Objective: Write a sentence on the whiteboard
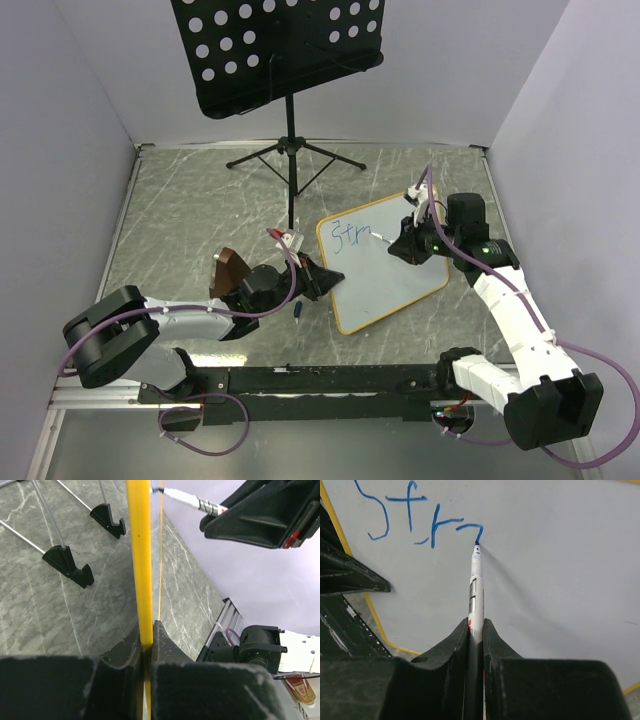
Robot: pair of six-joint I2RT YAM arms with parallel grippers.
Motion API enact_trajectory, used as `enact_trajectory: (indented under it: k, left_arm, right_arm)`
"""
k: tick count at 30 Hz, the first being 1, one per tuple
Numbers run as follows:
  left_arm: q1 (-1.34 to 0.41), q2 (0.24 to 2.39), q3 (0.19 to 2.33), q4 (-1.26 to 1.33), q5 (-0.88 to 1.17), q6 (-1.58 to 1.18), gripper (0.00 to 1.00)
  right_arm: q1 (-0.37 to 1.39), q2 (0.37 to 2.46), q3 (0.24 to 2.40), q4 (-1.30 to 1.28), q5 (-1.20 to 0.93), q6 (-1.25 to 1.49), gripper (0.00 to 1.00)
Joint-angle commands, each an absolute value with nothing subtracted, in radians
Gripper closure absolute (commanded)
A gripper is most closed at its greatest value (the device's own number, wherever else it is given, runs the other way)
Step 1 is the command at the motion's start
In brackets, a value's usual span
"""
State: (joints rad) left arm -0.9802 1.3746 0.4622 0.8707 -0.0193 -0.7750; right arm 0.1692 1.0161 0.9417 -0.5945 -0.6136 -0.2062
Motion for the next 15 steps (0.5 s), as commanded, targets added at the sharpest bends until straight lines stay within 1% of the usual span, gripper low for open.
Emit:
enact_trajectory:
  k: [1,15]
  left_arm:
    - [-0.985,1.364,0.494,0.989,0.006,-0.730,0.99]
    - [-0.983,1.379,0.505,0.992,0.018,-0.730,0.99]
  right_arm:
    - [0.163,0.994,0.931,-0.626,-0.635,-0.241,1.00]
    - [0.178,1.031,0.983,-0.609,-0.690,-0.224,1.00]
